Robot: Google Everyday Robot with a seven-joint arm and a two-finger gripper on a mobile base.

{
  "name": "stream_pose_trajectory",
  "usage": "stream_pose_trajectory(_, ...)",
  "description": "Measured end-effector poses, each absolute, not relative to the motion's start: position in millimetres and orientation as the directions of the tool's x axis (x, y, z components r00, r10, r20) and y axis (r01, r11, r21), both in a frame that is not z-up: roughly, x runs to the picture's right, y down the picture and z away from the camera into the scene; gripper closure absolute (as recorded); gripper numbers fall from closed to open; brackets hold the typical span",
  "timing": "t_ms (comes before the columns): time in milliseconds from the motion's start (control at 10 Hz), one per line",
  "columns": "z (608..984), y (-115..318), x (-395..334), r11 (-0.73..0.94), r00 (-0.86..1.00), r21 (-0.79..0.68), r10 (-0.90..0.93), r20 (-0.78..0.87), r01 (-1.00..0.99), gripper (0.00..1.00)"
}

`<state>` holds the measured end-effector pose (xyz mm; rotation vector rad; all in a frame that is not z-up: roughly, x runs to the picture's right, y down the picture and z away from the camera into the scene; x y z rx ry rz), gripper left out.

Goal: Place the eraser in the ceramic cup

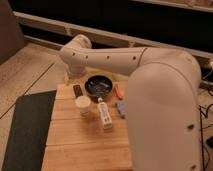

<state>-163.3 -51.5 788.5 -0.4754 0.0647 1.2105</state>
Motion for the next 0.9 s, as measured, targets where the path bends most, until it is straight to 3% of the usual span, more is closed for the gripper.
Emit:
stream_pose_trajectory(400,829.7,-70.4,-180.1,0.289,0.409,-0.394,0.873,-0.266,-0.873,0.35)
stream_pose_trajectory(900,831.0,-63.7,-172.2,0.339,0.454,-0.372,0.845,-0.284,-0.864,0.35)
